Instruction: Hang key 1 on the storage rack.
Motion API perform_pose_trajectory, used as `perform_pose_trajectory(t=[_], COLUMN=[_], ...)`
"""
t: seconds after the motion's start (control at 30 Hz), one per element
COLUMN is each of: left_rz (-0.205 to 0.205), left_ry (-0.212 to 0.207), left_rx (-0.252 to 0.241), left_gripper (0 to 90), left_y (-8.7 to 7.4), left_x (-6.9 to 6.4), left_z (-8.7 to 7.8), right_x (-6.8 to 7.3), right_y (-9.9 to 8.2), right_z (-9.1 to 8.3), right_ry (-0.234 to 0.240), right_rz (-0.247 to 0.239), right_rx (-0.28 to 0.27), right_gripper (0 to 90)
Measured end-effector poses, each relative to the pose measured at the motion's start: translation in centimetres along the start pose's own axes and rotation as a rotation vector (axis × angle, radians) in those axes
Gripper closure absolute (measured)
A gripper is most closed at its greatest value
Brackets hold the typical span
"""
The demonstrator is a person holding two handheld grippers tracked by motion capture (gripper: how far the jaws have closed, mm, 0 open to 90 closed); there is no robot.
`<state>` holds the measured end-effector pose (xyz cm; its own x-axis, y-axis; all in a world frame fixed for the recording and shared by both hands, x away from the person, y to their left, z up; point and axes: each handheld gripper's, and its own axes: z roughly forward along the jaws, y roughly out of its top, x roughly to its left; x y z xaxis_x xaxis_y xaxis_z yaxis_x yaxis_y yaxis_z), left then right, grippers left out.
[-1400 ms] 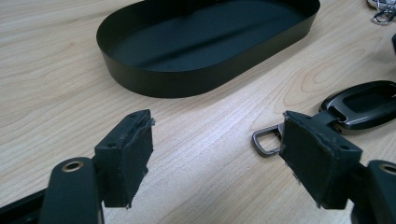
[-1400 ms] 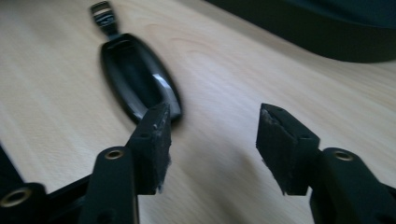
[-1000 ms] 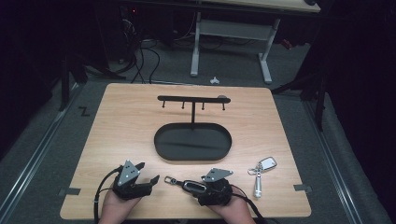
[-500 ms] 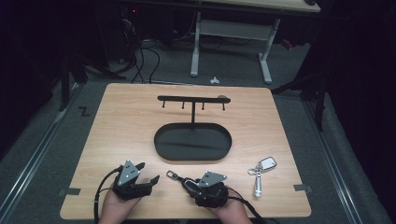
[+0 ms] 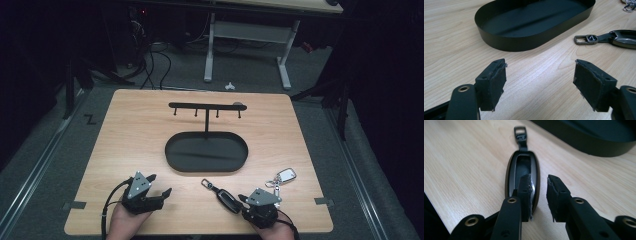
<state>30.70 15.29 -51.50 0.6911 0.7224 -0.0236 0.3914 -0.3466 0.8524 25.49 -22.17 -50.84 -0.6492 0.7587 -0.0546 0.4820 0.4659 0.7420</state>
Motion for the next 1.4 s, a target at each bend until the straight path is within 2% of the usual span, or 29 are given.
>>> perform_pose_trajectory(t=[0.1,0.13,0.17,0.2,0.23,0.27,0.4,0.43,0.5,0.57,0.7,0.9,0.93,0.97,1.0,1.03,1.07,1.13,1.23,1.27,1.4], left_rz=[0.002,0.002,0.002,0.002,0.002,0.002,0.008,0.008,0.006,0.004,0.005,0.004,0.003,0.003,0.002,0.002,0.005,0.007,0.007,0.008,0.010], left_ry=[0.000,-0.001,-0.001,-0.002,-0.002,-0.004,-0.003,-0.003,0.000,0.000,0.002,0.003,0.001,0.001,-0.002,-0.002,-0.003,-0.008,-0.009,-0.009,-0.008], left_rx=[0.001,0.001,0.001,0.001,0.001,0.003,0.004,0.004,0.003,0.003,0.006,0.001,-0.001,-0.001,-0.004,-0.004,-0.004,-0.004,-0.004,-0.005,-0.004], left_gripper=[26.5,26.4,26.5,26.4,26.5,26.4,26.4,26.5,26.5,26.4,26.5,26.5,26.4,26.4,26.4,26.4,26.4,26.4,26.4,26.4,26.5], left_y=[0.0,0.0,0.0,0.0,0.0,0.0,0.0,0.0,-0.1,-0.1,-0.2,-0.1,-0.1,-0.1,0.0,0.0,0.1,0.2,0.2,0.2,0.2], left_x=[-0.1,-0.1,-0.1,-0.1,-0.1,-0.1,-0.1,-0.1,-0.1,-0.1,-0.1,-0.1,-0.1,-0.1,-0.1,-0.1,-0.2,-0.2,-0.2,-0.2,-0.2], left_z=[0.0,0.1,0.1,0.1,0.1,0.2,0.0,0.0,-0.1,-0.1,-0.2,-0.2,-0.1,-0.1,-0.1,-0.1,-0.1,0.0,0.0,0.0,0.0], right_x=[-0.3,-0.4,-0.4,-0.3,-0.3,0.2,1.1,1.1,1.2,1.2,1.3,0.3,-0.4,-0.4,-1.2,-1.2,-1.9,-2.4,-2.7,-3.0,-2.9], right_y=[0.3,0.6,0.6,0.7,0.7,1.0,1.6,1.6,1.4,1.3,1.3,0.6,0.1,0.1,-0.4,-0.4,-0.9,-1.4,-1.8,-1.8,-1.6], right_z=[-0.4,-0.4,-0.4,0.0,0.0,1.0,3.2,3.2,4.1,4.1,3.9,3.0,2.5,2.5,1.9,1.9,1.3,0.7,0.4,0.3,0.2], right_ry=[0.009,0.027,0.027,0.043,0.043,0.048,0.030,0.030,0.037,0.035,0.026,0.003,-0.018,-0.018,-0.038,-0.038,-0.055,-0.073,-0.072,-0.056,-0.029], right_rz=[0.026,0.059,0.059,0.078,0.078,0.075,0.041,0.041,0.031,0.028,0.030,0.044,0.062,0.062,0.089,0.089,0.112,0.123,0.140,0.168,0.179], right_rx=[-0.026,-0.045,-0.045,-0.048,-0.048,-0.030,0.027,0.027,0.072,0.065,0.075,0.086,0.087,0.087,0.092,0.092,0.092,0.099,0.101,0.093,0.074], right_gripper=[68.8,59.1,59.1,47.9,47.9,40.5,34.1,34.1,37.1,48.5,49.0,49.0,49.0,49.0,49.0,49.0,49.0,48.9,48.7,48.3,43.1])
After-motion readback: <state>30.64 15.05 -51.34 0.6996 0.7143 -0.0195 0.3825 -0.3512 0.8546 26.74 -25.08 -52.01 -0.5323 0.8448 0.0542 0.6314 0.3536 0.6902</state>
